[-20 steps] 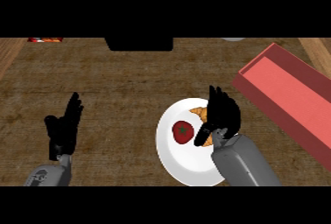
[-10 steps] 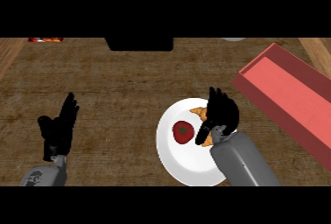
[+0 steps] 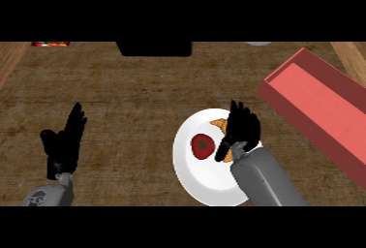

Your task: Pick the croissant from the plate and place it in the cardboard box

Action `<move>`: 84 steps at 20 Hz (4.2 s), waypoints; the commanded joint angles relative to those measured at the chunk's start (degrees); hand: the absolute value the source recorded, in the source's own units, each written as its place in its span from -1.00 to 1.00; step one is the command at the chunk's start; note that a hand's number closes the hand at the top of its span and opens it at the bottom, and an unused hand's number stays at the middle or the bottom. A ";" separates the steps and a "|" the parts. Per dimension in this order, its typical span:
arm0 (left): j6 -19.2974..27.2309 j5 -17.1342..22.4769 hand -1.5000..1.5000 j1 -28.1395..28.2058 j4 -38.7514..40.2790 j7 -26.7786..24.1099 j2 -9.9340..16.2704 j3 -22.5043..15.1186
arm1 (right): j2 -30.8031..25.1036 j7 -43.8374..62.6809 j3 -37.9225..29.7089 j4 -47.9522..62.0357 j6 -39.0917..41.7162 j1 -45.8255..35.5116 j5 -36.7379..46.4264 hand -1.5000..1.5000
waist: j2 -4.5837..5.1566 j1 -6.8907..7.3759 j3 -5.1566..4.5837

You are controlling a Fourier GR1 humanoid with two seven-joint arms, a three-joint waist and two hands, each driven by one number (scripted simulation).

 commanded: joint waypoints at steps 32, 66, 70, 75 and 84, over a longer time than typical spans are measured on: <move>-0.60 -4.65 0.00 0.40 -1.32 2.06 -3.01 2.95 | 0.20 10.83 12.07 -36.04 12.95 3.62 13.20 1.00 | -0.39 -0.79 -0.06; -3.01 -4.57 0.00 -1.79 -0.77 2.50 -2.73 4.56 | -20.27 -28.77 -37.25 -18.44 1.80 -5.11 7.45 1.00 | 0.33 0.24 0.05; -2.74 -5.19 0.00 0.02 -2.45 2.05 -4.44 2.95 | -24.24 -34.52 -38.58 -6.23 -3.61 -6.67 8.76 1.00 | 0.34 0.68 0.05; -1.78 -6.05 0.00 0.86 -0.58 -0.74 -5.80 2.73 | -23.51 -37.07 -43.65 6.75 -11.53 -8.44 5.48 1.00 | 0.38 0.63 0.06; -2.08 -5.63 0.00 -0.88 -3.83 3.82 -4.84 3.14 | -24.60 -53.47 -51.17 17.53 -15.37 -11.68 -9.01 -1.00 | 0.21 0.38 0.12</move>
